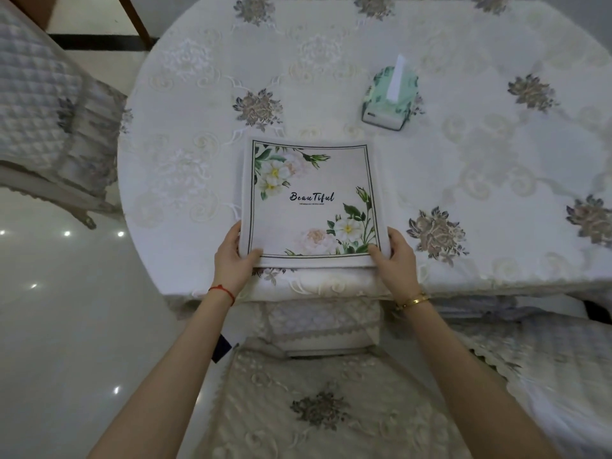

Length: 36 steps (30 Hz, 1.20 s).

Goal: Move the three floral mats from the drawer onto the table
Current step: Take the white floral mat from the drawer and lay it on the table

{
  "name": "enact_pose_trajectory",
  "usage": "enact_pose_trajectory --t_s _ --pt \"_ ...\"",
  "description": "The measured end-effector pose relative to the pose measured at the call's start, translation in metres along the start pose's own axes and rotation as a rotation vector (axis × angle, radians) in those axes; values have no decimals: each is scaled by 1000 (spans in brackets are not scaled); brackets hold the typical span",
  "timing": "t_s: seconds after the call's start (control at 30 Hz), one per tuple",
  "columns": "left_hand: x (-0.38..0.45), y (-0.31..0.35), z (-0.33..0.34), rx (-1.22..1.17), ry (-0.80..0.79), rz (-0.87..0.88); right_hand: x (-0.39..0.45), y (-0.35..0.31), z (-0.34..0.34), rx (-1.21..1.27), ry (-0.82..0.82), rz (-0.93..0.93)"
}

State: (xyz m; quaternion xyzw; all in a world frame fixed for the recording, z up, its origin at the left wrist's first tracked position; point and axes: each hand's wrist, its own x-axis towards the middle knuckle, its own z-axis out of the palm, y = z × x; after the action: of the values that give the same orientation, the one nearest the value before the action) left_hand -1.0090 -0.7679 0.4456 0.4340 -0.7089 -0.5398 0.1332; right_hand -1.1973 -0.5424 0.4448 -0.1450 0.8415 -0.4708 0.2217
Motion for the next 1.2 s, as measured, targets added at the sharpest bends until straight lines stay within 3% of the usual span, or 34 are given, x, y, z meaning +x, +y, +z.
enact_pose_trajectory --t_s 0.4,0.77,0.97,1.07,1.2 --pt "-13 -6 -3 9 81 -82 -3 14 0 -122 45 18" --pt "-14 -6 0 83 122 -37 -3 14 -1 -237 99 -54" --pt "14 7 -8 459 152 280 29 -4 3 -542 168 -305" --pt "51 28 -1 482 150 441 66 -26 19 -549 76 -410" --pt "114 48 20 576 35 549 124 -57 55 -593 -64 -515"
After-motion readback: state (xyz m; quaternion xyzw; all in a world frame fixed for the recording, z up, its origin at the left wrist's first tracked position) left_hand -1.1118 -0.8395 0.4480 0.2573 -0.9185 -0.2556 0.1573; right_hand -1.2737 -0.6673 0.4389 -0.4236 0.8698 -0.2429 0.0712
